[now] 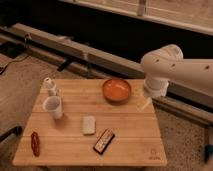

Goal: Move the arm in a circular motion

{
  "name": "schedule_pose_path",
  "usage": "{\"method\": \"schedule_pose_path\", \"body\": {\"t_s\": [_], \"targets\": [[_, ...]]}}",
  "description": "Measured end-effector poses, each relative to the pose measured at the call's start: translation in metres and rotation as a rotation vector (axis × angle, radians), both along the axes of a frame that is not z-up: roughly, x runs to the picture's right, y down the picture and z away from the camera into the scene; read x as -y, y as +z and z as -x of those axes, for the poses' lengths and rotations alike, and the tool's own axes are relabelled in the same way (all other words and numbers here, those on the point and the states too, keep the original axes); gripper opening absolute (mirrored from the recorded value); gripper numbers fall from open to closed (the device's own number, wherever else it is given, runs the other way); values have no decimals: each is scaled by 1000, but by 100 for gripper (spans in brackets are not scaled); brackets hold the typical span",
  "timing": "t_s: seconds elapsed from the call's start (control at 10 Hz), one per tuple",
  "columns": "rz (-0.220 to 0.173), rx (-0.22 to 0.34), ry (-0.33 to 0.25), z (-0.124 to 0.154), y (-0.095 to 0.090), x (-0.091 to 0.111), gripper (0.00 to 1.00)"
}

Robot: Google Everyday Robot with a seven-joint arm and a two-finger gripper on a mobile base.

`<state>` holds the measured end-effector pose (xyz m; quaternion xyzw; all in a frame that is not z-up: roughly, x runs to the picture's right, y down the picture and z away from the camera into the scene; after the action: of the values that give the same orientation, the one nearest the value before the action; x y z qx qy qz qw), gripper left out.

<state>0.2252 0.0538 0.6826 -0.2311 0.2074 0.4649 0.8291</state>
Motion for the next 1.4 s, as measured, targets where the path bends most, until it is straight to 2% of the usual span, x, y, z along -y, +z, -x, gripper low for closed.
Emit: {"method": "schedule_pose_path", "body": {"t_s": [0.2, 0.3, 0.6, 0.8, 1.0, 1.2, 1.4], "targets": [[-7, -14, 1, -1, 34, 29, 80], [-12, -9, -2, 9, 48, 42, 80], [-30, 37, -31, 65, 84, 75, 80], [-38, 70, -56, 96, 100, 90, 80], [-50, 135, -109, 140, 117, 106, 80], [-61, 205, -165, 167, 125, 115, 80], [-73, 279, -220, 184, 122, 115, 80]]}}
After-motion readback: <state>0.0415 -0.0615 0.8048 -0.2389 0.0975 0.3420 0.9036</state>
